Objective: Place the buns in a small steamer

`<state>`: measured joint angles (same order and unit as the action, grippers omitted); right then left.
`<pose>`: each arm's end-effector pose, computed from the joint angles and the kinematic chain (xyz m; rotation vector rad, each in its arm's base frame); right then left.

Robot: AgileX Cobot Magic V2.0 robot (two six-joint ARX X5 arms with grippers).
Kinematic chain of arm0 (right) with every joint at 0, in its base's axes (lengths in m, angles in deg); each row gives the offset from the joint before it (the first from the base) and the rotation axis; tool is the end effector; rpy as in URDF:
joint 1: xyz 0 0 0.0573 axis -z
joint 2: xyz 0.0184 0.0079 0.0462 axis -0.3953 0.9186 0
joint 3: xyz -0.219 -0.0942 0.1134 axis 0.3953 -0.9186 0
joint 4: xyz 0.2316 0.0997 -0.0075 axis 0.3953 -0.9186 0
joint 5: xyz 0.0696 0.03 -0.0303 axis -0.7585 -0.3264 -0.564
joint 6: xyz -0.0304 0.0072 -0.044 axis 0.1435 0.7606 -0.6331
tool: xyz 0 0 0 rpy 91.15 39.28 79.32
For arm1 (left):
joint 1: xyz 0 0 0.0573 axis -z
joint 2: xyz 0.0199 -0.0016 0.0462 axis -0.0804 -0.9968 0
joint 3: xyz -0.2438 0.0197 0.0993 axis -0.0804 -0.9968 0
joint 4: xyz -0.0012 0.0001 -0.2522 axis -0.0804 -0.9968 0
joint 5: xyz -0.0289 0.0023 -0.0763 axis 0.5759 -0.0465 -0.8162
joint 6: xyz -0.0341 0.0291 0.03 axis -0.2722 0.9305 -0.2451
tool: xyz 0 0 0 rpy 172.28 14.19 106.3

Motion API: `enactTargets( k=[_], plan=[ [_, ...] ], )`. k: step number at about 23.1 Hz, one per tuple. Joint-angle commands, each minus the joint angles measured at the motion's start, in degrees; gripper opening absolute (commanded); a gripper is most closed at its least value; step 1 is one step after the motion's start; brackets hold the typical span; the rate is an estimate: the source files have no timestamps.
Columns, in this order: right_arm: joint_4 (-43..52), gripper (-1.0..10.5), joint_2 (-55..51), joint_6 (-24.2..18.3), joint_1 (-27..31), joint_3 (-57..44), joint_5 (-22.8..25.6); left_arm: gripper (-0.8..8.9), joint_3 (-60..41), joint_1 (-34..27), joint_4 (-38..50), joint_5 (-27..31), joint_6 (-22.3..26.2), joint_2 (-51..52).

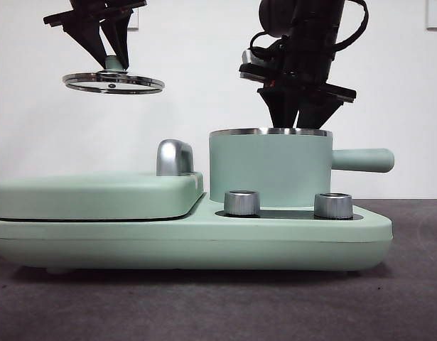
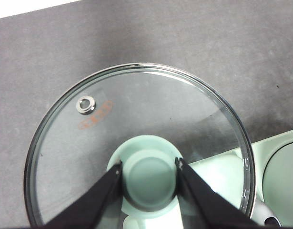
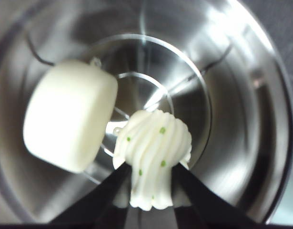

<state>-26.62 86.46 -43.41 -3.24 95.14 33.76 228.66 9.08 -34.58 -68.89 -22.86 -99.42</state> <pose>0.3530 0.1798 0.2864 -0.1636 1.2963 0.4379 0.4039 -0.1005 0.4131 0.1080 0.8684 -0.3044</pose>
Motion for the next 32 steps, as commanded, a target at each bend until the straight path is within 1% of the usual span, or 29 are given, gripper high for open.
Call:
enactTargets(
  k=[1,4,6,11,14,17,20,22,26,28,32],
  plan=[
    [0.28,2.0,0.94,-0.52,-0.26,1.38,0.2,0.5,2.1,0.2,0.85,-0.13,-0.2,0.17],
    [0.15,3.2,0.94,-0.52,-0.22,1.38,0.15,0.5,2.1,0.2,0.83,-0.13,-0.2,0.17],
    [0.15,3.5,0.94,-0.52,-0.22,1.38,0.15,0.5,2.1,0.2,0.79,-0.13,-0.2,0.17],
    [0.02,3.5,0.59,-0.52,-0.22,1.84,0.15,0.5,2.1,0.2,0.63,-0.13,-0.2,0.17],
    [-1.18,3.5,0.26,-0.52,-0.22,4.17,0.15,0.5,2.1,0.2,0.63,-0.13,-0.2,0.17],
    [-4.7,3.6,0.26,-0.57,-0.22,9.64,0.17,0.5,2.1,0.22,0.63,-0.13,-0.2,0.17],
    [-11.85,3.6,-0.31,-0.59,-0.28,16.02,0.15,0.5,2.1,0.22,0.61,-0.15,-0.2,0.17],
    [-14.43,3.6,-2.51,-0.68,-0.79,16.57,0.2,0.5,2.1,0.22,0.61,-0.15,-0.17,0.17],
    [-14.45,3.6,-10.25,-0.66,-2.19,12.57,0.28,0.5,2.1,0.22,0.35,-0.17,-0.2,0.17],
    [-14.45,3.6,-16.2,-0.66,-2.4,7.1,0.44,0.5,2.1,0.22,0.04,-0.15,-0.22,0.17],
    [-14.43,3.6,-31.19,-0.63,-2.4,-7.72,0.42,0.5,2.1,0.85,-0.04,-0.17,-0.39,0.17]
  ],
)
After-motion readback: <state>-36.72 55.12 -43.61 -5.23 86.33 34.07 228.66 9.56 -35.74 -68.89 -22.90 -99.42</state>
